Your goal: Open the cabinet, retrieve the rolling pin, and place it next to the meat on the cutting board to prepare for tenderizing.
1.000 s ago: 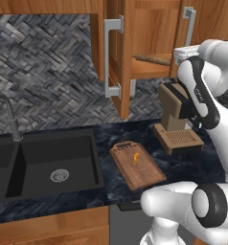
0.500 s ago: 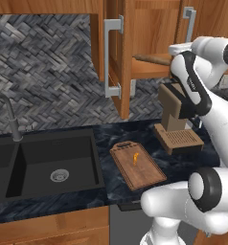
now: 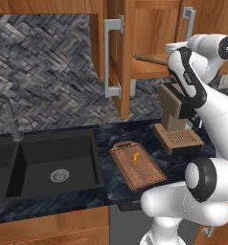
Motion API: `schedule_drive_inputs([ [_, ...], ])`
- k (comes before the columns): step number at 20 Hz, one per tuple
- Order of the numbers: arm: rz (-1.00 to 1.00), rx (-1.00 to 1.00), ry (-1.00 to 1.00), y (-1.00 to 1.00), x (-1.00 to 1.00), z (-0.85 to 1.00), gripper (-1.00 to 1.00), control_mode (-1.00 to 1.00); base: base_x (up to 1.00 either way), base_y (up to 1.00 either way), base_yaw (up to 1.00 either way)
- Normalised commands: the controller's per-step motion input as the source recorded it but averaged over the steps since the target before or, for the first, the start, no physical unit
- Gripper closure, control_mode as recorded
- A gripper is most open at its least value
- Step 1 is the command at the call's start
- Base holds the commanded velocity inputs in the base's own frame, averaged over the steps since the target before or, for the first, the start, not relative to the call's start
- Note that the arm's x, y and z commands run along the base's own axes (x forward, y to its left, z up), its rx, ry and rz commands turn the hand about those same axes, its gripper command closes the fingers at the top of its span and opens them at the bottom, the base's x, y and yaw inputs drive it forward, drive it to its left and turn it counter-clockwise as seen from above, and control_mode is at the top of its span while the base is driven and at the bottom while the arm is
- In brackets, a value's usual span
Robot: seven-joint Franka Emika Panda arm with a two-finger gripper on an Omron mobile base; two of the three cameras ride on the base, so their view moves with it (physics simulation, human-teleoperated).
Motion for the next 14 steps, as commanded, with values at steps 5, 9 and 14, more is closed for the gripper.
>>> schedule_drive_inputs([
  [5, 0.0, 0.0, 0.01, 0.0, 0.04, -0.02, 1.0, -1.0, 0.0, 0.0, 0.0],
  [9, 0.04, 0.0, 0.0, 0.01, 0.01, -0.02, 1.0, -1.0, 0.0, 0.0, 0.0],
  [14, 0.03, 0.0, 0.0, 0.05, 0.02, 0.0, 1.0, -1.0, 0.0, 0.0, 0.0],
])
